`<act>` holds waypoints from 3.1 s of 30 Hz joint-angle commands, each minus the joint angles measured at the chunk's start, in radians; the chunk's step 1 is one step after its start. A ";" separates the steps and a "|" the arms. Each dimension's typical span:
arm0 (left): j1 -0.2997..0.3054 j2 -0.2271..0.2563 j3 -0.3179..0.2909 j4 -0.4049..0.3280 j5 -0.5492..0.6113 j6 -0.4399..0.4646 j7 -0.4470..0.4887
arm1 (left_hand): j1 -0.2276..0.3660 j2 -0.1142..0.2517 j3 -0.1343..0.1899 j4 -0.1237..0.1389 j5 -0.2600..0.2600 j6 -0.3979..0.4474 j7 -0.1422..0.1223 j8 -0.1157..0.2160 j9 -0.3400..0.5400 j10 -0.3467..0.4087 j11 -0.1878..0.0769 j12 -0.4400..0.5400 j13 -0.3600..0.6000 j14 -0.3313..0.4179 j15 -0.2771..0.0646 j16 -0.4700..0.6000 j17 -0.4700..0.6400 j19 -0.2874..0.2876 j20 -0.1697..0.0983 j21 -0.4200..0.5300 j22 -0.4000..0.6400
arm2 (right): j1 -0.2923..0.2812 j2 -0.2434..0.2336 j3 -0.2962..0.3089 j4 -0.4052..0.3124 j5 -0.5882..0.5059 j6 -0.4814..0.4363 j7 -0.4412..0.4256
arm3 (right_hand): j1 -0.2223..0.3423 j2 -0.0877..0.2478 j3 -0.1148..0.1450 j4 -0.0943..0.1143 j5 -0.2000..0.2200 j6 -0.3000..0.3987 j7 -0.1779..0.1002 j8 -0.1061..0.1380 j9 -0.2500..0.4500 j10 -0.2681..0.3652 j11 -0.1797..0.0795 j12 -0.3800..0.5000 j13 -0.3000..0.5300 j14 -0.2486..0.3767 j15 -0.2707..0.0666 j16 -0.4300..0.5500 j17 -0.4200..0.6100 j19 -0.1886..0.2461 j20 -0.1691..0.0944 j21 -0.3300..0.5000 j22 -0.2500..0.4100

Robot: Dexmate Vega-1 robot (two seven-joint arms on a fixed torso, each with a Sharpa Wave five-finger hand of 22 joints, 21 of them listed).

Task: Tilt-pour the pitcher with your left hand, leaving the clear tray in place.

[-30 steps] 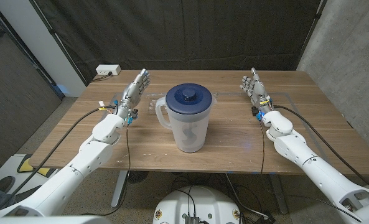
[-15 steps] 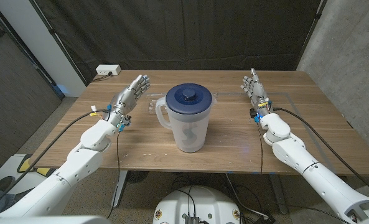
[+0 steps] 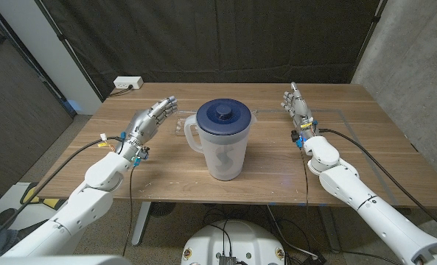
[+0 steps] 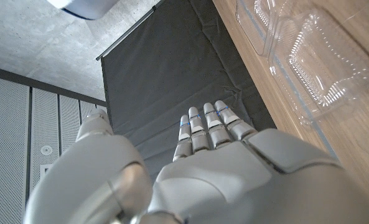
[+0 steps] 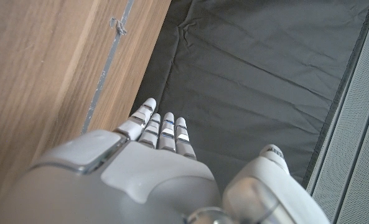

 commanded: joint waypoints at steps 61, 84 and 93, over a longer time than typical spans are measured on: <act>0.194 0.111 -0.115 -0.230 0.516 0.020 0.152 | 0.297 0.051 0.039 -0.107 0.000 0.147 -0.053 -0.009 0.010 0.149 -0.093 -0.007 0.029 0.170 -0.056 0.012 0.017 0.099 -0.015 0.026 0.011 | -0.109 -0.050 0.027 -0.142 -0.026 -0.041 -0.044 | 0.023 0.005 -0.005 -0.013 0.005 0.004 -0.009 0.003 0.002 0.024 0.009 0.006 0.003 0.008 0.005 0.002 0.003 0.008 -0.004 -0.004 0.006; 0.161 0.089 -0.075 -0.194 0.462 0.038 0.186 | 0.438 0.128 0.107 -0.113 -0.078 0.438 -0.098 0.089 0.016 0.400 -0.137 0.071 0.096 0.440 -0.133 0.103 0.052 0.261 -0.043 0.103 0.013 | -0.113 -0.036 0.026 -0.132 -0.023 -0.049 -0.061 | 0.024 0.008 -0.007 -0.013 0.004 0.004 -0.014 0.002 0.002 0.029 0.011 0.007 0.003 0.015 0.007 0.003 0.003 0.010 -0.001 -0.004 0.006; 0.115 0.087 -0.045 -0.158 0.427 0.030 0.163 | 0.435 0.128 0.107 -0.105 -0.093 0.431 -0.099 0.085 0.016 0.382 -0.132 0.058 0.105 0.409 -0.121 0.086 0.053 0.239 -0.035 0.096 0.012 | -0.120 -0.033 0.030 -0.136 -0.026 -0.048 -0.075 | 0.023 0.009 -0.008 -0.012 0.004 0.005 -0.015 0.003 0.002 0.035 0.013 0.009 0.003 0.019 0.008 0.005 0.004 0.011 0.000 -0.003 0.006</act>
